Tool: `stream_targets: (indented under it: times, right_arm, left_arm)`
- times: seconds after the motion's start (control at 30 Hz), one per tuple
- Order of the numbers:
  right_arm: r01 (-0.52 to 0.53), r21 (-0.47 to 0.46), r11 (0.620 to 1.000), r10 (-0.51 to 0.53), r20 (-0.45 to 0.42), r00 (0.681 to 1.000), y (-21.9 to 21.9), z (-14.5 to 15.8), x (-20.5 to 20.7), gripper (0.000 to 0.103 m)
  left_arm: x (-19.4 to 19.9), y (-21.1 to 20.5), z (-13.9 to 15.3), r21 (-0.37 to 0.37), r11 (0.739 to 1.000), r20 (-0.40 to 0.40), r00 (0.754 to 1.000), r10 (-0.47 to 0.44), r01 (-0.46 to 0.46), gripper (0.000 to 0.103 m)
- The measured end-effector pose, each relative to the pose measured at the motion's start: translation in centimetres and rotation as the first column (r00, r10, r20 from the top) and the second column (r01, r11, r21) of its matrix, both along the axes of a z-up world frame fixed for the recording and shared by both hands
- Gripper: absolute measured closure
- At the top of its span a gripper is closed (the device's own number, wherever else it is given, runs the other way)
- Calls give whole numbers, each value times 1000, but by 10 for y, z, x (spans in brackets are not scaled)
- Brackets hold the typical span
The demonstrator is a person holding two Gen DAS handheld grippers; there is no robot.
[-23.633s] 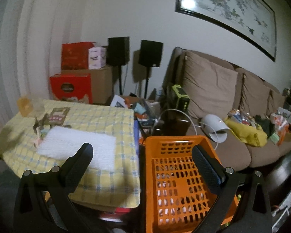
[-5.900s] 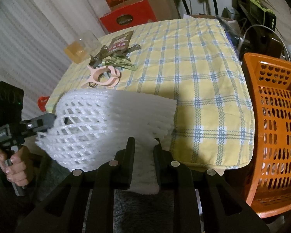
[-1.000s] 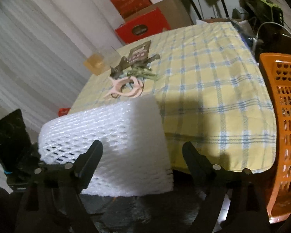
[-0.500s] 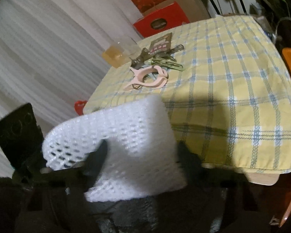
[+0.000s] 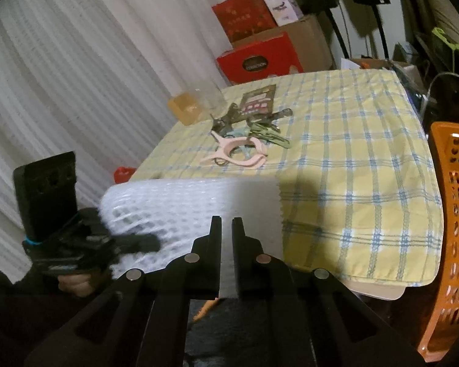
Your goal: Organize objects
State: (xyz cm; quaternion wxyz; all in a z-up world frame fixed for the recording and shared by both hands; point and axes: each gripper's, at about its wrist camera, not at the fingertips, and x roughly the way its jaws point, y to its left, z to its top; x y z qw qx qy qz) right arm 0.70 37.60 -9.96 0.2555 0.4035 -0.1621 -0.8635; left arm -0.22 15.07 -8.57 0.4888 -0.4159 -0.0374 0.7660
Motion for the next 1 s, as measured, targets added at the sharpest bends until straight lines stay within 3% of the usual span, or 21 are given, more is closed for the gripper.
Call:
stream_targets:
  times: [0.03, 0.1, 0.13, 0.17, 0.27, 0.4, 0.47, 0.53, 0.6, 0.63, 0.67, 0.7, 0.73, 0.77, 1.0]
  right_arm:
    - [4, -11, 1000, -4, 8, 1000, 2, -2, -2, 94]
    - [22, -34, 999, -22, 15, 1000, 10, -4, -3, 70]
    - [30, -47, 998, -30, 14, 999, 14, -4, -4, 27]
    - [48, -52, 998, -48, 1, 999, 18, -2, -3, 0]
    - [80, -89, 993, -86, -71, 994, 30, 12, 7, 0]
    - [49, -79, 996, -52, -36, 998, 26, 10, 3, 0]
    - [21, -123, 992, -21, 5, 1000, 20, 0, -1, 0]
    - [-22, -204, 979, 34, 52, 998, 13, -10, -6, 0]
    - [-48, -256, 965, 65, 57, 996, 9, -13, -6, 6]
    - [-64, -263, 963, 81, 52, 995, 7, -13, -6, 22]
    - [-72, -244, 967, 91, 68, 993, 4, -15, -7, 51]
    - [-77, -227, 971, 98, 84, 992, 2, -16, -7, 66]
    - [-88, -210, 974, 111, 101, 989, 0, -19, -7, 87]
    - [-92, -200, 975, 114, 100, 988, -1, -19, -7, 92]
    - [-3, -158, 987, 8, 27, 1000, 15, -1, 0, 96]
  left_arm:
    - [4, 3, 3, 30, 999, -2, 999, -35, 35, 92]
    - [13, 8, 10, 63, 993, -23, 995, -96, 97, 92]
    - [18, 11, 15, 69, 989, -46, 991, -125, 128, 92]
    - [20, 13, 18, 73, 987, -55, 989, -137, 140, 92]
    - [19, 13, 18, 90, 985, -52, 988, -146, 150, 92]
    - [16, 12, 12, 139, 975, -3, 985, -173, 172, 92]
    - [23, 15, 18, 163, 962, -18, 976, -218, 218, 92]
    - [28, 20, 22, 140, 960, -42, 970, -238, 242, 92]
    - [28, 19, 22, 121, 964, -49, 972, -231, 236, 92]
    - [27, 19, 21, 120, 967, -46, 974, -223, 227, 92]
    - [25, 16, 19, 120, 971, -41, 978, -204, 207, 92]
    - [25, 13, 17, 119, 973, -38, 981, -193, 196, 92]
    - [22, 11, 16, 117, 976, -30, 983, -179, 181, 92]
    - [20, 10, 14, 115, 979, -24, 986, -166, 168, 92]
    - [7, 13, 9, 22, 999, -46, 999, -22, 24, 92]
